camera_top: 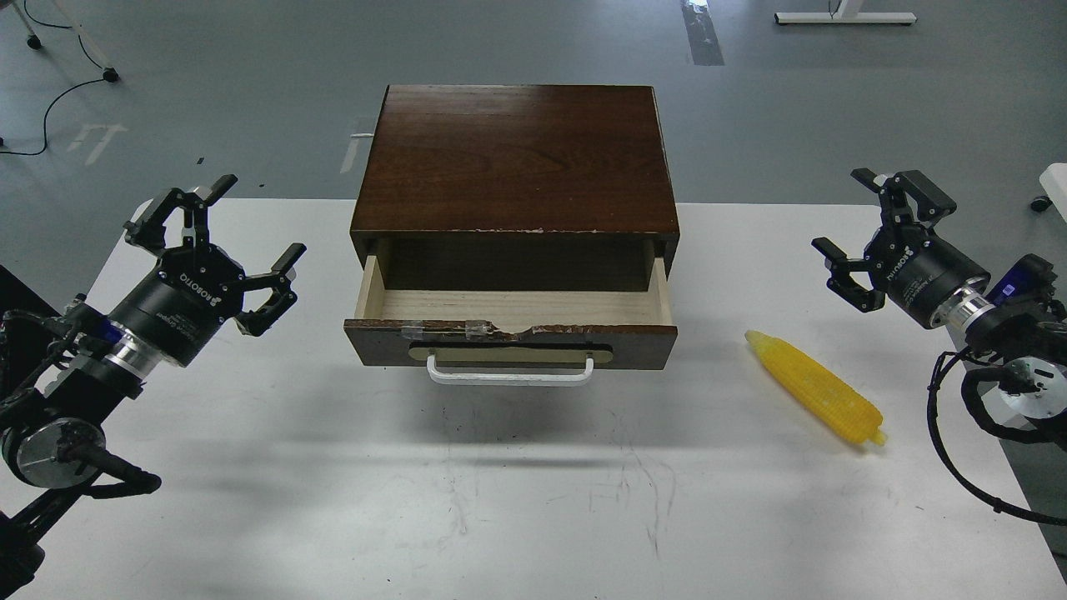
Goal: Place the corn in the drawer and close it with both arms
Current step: 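Raise the right gripper and swing it toward the yellow corn cob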
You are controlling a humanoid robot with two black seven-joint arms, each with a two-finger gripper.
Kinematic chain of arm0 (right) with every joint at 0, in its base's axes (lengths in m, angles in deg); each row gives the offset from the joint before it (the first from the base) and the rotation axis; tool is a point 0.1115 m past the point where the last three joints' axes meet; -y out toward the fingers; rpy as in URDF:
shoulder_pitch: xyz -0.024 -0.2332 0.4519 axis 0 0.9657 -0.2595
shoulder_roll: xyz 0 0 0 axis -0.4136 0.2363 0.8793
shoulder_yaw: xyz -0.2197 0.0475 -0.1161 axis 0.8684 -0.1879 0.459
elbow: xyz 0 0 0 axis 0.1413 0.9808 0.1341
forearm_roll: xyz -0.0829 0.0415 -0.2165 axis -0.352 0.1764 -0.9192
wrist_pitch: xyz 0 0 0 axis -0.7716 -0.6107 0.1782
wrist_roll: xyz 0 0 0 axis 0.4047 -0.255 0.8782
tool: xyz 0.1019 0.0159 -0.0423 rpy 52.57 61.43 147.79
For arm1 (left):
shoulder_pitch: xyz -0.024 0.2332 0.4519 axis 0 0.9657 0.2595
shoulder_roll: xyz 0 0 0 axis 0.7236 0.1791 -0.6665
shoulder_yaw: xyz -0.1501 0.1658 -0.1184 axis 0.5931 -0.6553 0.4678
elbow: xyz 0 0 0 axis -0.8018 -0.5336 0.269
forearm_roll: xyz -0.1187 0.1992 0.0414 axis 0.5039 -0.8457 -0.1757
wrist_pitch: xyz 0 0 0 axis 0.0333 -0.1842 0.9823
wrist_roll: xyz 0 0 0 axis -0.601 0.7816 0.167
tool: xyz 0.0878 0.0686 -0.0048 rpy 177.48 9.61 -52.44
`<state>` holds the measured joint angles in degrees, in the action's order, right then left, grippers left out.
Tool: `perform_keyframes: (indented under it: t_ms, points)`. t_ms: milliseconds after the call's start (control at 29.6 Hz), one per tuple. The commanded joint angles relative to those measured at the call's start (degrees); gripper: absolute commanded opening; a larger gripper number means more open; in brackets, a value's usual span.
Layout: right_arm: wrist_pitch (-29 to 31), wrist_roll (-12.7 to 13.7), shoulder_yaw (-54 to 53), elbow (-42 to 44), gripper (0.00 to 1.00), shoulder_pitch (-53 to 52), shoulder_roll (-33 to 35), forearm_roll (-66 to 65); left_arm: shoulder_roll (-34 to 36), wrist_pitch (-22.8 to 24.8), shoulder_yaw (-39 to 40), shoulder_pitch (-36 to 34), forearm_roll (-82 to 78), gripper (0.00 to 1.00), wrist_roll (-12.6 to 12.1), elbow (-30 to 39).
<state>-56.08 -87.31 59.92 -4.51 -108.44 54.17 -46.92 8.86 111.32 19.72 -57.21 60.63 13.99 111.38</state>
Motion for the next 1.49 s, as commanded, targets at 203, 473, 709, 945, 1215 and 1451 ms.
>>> perform_keyframes:
  t_ms: [203,473,709,945,1215,1451]
  points:
    - [0.0,0.0,0.1,0.0,1.0,-0.1,0.1,0.0,0.2,0.0,-0.3,0.2,0.0,1.0,0.0,-0.4]
    - [0.0,0.0,0.4,0.2,1.0,-0.9,0.6,0.0,0.3,0.0,0.6,-3.4,0.1,1.0,0.1,-6.1]
    - [0.0,0.0,0.6,0.3,1.0,-0.6,0.6,0.0,-1.7,0.0,-0.3,-4.5,-0.2,1.0,0.2,-8.0]
    - [0.0,0.0,0.5,-2.3,1.0,-1.4,6.2,-1.2,-2.0,0.0,0.0,-3.7,-0.5,1.0,2.7,-6.7]
    - [0.0,0.0,0.4,-9.1,1.0,-7.8,14.9,-28.1,-2.0,0.0,0.3,-3.6,-0.6,1.0,3.0,-4.2]
    - [0.0,0.0,0.8,-16.1,1.0,-10.0,19.0,-57.1,-2.4,0.0,0.4,-3.4,-3.7,1.0,3.0,-4.0]
